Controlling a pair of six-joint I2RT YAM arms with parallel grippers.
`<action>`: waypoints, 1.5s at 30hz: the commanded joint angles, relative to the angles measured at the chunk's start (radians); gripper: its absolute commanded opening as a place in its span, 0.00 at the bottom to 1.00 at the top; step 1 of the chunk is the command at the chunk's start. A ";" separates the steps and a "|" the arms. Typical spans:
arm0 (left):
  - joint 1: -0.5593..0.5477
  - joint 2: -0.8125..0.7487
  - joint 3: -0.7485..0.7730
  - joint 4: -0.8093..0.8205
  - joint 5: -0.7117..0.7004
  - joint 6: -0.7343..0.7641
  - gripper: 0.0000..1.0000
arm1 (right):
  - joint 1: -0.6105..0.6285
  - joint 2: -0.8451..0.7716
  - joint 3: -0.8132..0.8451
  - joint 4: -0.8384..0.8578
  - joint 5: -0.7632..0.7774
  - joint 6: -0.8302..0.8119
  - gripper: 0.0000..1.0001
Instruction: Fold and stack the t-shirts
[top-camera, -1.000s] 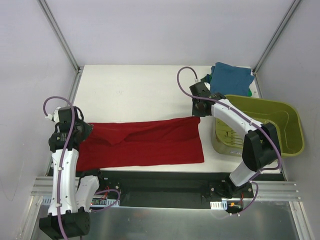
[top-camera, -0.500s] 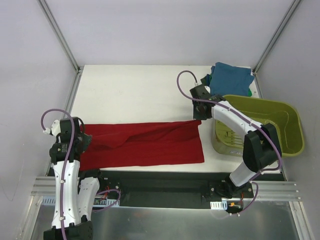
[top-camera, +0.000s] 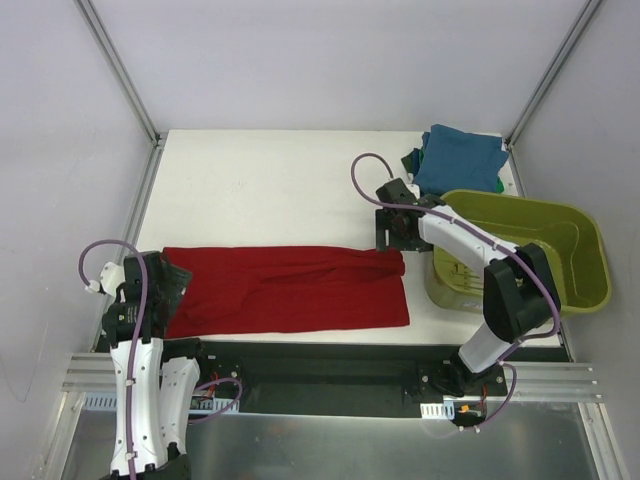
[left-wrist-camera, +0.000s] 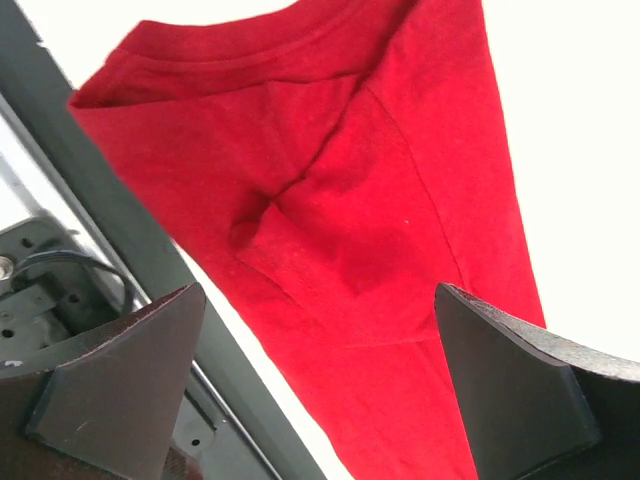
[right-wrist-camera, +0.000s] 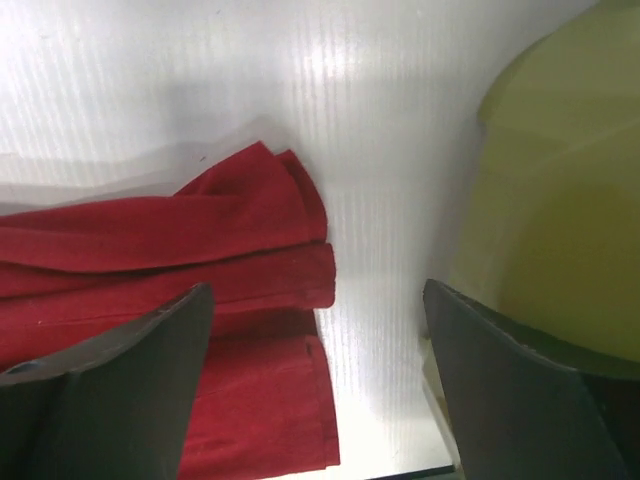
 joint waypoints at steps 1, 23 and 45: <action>0.007 0.021 0.021 0.098 0.134 0.034 0.99 | 0.029 -0.052 0.036 -0.034 -0.014 -0.028 0.93; -0.011 0.700 -0.151 0.605 0.428 0.134 0.99 | 0.224 0.277 0.187 0.084 -0.335 -0.047 1.00; -0.298 1.933 1.195 0.599 0.672 0.128 0.99 | 0.552 0.107 -0.156 0.305 -0.638 0.119 1.00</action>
